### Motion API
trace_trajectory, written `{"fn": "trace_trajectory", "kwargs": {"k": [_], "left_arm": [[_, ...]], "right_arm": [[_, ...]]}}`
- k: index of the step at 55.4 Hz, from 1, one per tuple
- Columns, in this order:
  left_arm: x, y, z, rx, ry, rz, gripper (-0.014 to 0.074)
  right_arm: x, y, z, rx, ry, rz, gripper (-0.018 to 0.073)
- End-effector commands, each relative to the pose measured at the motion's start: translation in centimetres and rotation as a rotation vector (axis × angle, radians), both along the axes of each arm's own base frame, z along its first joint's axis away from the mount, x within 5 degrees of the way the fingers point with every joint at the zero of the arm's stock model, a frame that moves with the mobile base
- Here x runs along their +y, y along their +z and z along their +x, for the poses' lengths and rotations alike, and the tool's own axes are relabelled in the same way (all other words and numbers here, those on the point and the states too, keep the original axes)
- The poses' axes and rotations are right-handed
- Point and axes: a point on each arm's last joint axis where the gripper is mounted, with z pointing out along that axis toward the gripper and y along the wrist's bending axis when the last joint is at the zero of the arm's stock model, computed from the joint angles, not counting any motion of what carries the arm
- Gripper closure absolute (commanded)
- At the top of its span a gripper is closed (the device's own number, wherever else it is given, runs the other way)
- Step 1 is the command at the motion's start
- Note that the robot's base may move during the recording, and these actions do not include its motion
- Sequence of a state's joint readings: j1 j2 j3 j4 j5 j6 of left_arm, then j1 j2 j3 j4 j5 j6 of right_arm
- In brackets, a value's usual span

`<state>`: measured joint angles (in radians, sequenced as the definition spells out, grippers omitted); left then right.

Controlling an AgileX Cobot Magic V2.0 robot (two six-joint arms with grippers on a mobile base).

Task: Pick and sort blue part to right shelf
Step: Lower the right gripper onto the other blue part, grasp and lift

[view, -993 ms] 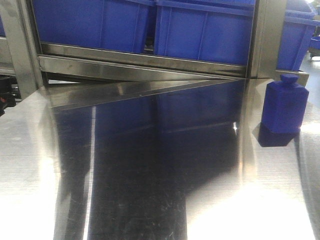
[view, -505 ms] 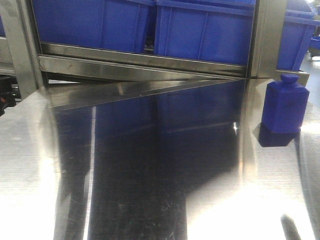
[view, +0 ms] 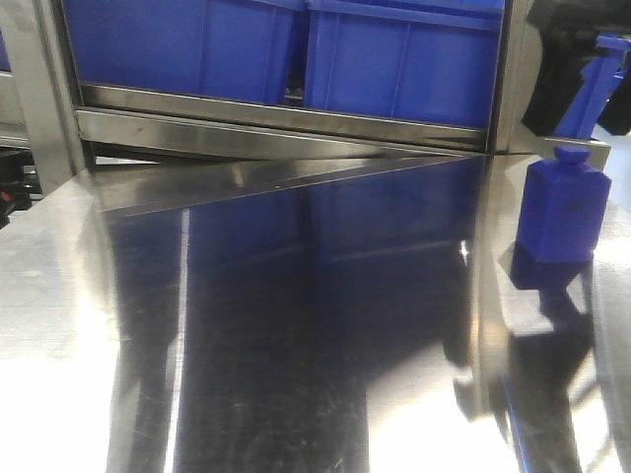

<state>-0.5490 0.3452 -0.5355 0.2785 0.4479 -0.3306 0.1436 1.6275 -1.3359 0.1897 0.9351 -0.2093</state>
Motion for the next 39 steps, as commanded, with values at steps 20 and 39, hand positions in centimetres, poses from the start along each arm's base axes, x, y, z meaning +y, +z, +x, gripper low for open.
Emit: {"fn": "trace_trajectory", "kwargs": {"k": [20,39], "left_arm": [[-0.2,1.7,-0.1,-0.096,-0.031,-0.055,0.0263],[-0.2,1.7,-0.1,-0.096,-0.031,-0.055,0.0263]], "right_arm": [[0.2,-2.1,2.7,0.050,-0.039,0.005,-0.0019],[0.2,-3.4,2.7,0.124,-0.032,-0.006,0.0182]]}}
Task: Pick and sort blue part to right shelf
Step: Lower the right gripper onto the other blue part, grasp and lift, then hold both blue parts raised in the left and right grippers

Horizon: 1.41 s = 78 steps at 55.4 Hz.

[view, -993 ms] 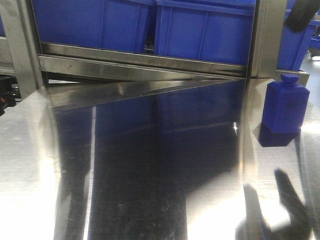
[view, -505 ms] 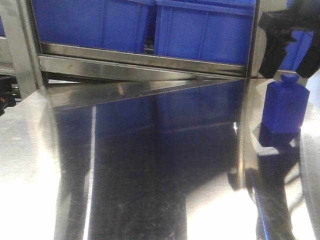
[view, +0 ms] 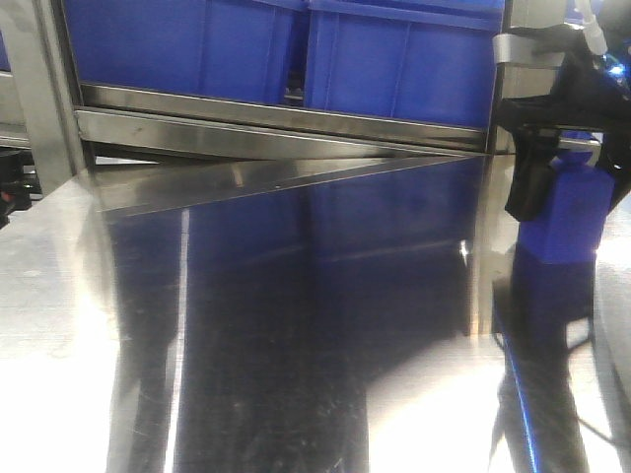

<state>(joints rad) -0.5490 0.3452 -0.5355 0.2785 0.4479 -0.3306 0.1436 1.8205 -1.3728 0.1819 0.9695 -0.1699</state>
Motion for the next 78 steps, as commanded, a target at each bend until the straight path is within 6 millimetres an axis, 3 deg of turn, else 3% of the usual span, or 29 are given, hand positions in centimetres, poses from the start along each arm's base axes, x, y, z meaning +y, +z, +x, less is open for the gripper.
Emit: {"fn": "trace_trajectory", "kwargs": {"k": [1,5,9,15,27,34,41,59,78], "left_arm": [[-0.2,1.7,-0.1,-0.096,-0.031,-0.055,0.0263],[-0.2,1.7,-0.1,-0.096,-0.031,-0.055,0.0263],[-0.2,1.7,-0.1,-0.096,-0.031,-0.055,0.0263],[-0.2,1.6,-0.1,-0.093,-0.031,-0.055,0.0263],[-0.1,1.3,-0.2,-0.061,-0.020,-0.040,0.0263],[0.3,1.0,-0.4,-0.053,0.002,0.000,0.0263],[1.1,0.6,-0.9,-0.072,0.041,0.015,0.0263],[3.8,-1.7,-2.5,-0.039,0.212,0.040,0.0263],[4.0,-2.0,-3.1,-0.051,0.200,0.004,0.0263]], "right_arm": [[-0.2,2.6,-0.1,-0.070,-0.004,0.014,0.0223],[-0.2,2.6,-0.3,-0.059,0.000,0.013,0.0342],[-0.2,3.0,-0.5,-0.059,0.001,0.013,0.0393],[-0.3,4.2,-1.1,-0.081,0.003,0.017,0.0391],[-0.7,8.5,-3.9,-0.219,-0.003,0.036,0.0391],[-1.1,10.5,-6.7,-0.337,-0.019,0.051,0.0391],[-1.6,11.0,-9.7,-0.412,-0.030,0.059,0.0391],[-3.0,9.8,-18.1,-0.581,-0.056,0.078,0.0391],[-4.4,8.9,-27.1,-0.866,-0.072,0.123,0.0391]]}}
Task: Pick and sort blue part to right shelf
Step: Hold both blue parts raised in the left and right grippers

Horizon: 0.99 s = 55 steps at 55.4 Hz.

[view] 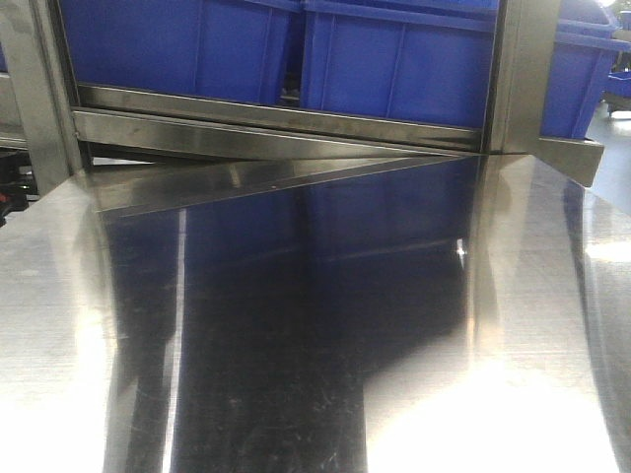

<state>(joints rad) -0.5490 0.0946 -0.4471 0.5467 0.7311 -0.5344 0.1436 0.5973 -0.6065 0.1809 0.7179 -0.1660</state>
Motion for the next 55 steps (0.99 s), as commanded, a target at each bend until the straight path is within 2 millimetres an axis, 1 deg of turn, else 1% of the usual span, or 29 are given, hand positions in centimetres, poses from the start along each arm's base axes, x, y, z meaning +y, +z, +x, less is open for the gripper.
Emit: {"fn": "trace_trajectory", "kwargs": {"k": [1,12,18,24,28,55], "left_arm": [[-0.3,1.5,0.0,-0.093,-0.039,-0.026,0.0263],[-0.2,1.6,0.0,-0.111,-0.035,-0.009,0.0263],[-0.2,1.7,0.0,-0.117,-0.030,0.002,0.0263],[-0.2,1.7,0.0,-0.117,-0.030,0.002,0.0263],[-0.2,1.7,0.0,-0.117,-0.030,0.002,0.0263],[-0.2,1.7,0.0,-0.117,-0.030,0.002,0.0263]], "right_arm": [[-0.4,1.4,-1.7,-0.194,-0.022,0.034,0.0391],[-1.0,1.3,-5.8,-0.405,-0.030,0.067,0.0391],[-1.3,1.4,-7.4,-0.509,-0.034,0.084,0.0391],[-1.5,1.8,-8.6,-0.586,-0.037,0.097,0.0391],[-1.5,1.8,-8.9,-0.602,-0.037,0.100,0.0391],[-1.5,1.8,-8.9,-0.604,-0.038,0.100,0.0391]]}}
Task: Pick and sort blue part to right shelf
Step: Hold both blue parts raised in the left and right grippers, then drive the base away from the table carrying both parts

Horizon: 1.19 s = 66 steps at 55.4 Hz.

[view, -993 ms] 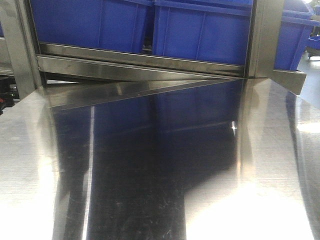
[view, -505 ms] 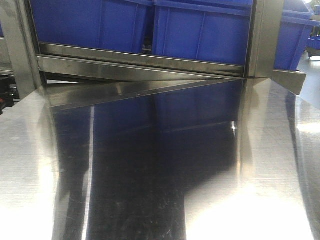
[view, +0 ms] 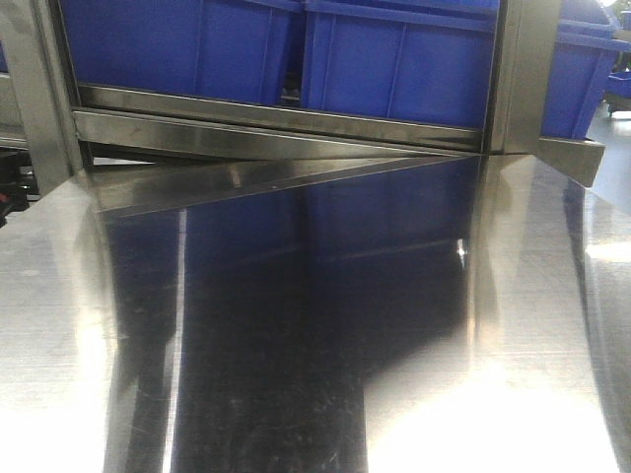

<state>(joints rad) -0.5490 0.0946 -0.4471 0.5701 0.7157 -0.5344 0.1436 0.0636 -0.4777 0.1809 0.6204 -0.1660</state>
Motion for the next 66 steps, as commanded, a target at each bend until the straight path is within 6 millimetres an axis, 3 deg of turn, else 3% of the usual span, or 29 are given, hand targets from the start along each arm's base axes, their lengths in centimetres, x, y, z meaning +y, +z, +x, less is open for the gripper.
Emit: {"fn": "trace_trajectory", "kwargs": {"k": [1,66], "left_arm": [[-0.21,1.46,-0.03,-0.093,-0.034,-0.012,0.0263],[-0.21,1.44,-0.03,-0.090,-0.033,-0.013,0.0263]], "right_arm": [[-0.13,1.69,-0.02,-0.109,-0.019,0.027,0.0391],[-0.12,1.66,-0.02,-0.105,-0.018,0.026,0.0391]]}}
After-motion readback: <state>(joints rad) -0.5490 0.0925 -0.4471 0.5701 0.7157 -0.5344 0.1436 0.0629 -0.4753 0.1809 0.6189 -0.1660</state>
